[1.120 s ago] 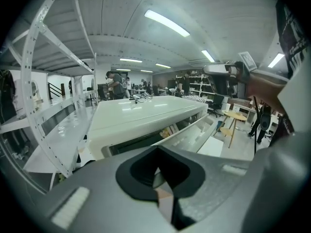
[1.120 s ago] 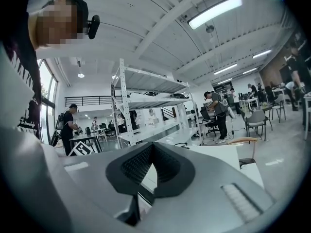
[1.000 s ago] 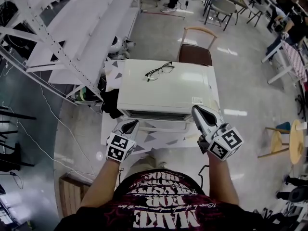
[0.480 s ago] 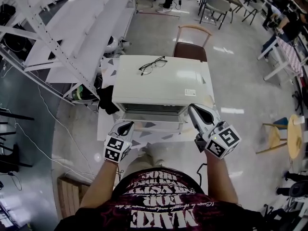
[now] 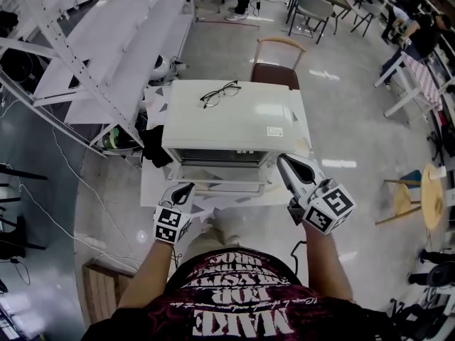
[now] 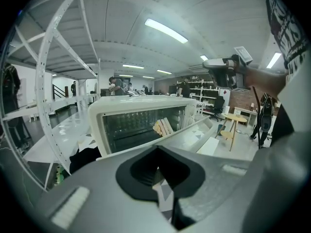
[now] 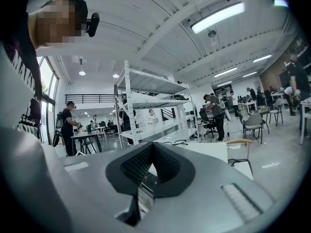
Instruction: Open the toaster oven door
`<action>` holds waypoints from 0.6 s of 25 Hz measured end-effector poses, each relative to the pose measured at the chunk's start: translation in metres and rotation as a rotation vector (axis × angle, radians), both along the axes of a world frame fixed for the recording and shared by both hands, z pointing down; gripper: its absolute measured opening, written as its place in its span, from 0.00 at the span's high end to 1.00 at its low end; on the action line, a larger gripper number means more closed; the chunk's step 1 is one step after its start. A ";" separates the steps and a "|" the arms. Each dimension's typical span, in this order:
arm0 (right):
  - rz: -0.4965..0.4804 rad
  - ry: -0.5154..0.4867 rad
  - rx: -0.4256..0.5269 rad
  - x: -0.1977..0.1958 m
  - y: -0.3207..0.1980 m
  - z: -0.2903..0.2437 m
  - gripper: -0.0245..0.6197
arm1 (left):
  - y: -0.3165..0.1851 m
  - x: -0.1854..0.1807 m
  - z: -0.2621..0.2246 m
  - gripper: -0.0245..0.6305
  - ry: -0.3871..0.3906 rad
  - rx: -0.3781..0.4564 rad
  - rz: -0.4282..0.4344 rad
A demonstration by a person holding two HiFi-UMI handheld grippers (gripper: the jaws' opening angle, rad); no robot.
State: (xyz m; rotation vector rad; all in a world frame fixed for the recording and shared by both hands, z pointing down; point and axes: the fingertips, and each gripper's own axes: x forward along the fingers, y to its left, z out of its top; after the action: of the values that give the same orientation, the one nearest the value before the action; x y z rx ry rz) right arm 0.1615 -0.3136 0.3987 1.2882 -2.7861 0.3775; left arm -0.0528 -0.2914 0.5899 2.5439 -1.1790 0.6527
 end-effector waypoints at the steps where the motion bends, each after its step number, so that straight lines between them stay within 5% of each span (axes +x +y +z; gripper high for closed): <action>1: 0.000 0.002 0.002 0.000 0.001 -0.001 0.92 | 0.001 0.000 0.001 0.96 0.000 0.002 0.001; 15: -0.016 0.008 0.006 -0.007 0.013 -0.003 0.92 | 0.024 -0.002 0.019 0.96 0.002 0.092 -0.003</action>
State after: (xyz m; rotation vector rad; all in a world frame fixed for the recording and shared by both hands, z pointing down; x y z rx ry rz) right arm 0.1544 -0.3002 0.3958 1.2658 -2.7916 0.3623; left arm -0.0551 -0.2673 0.6094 2.6172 -1.2392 0.6080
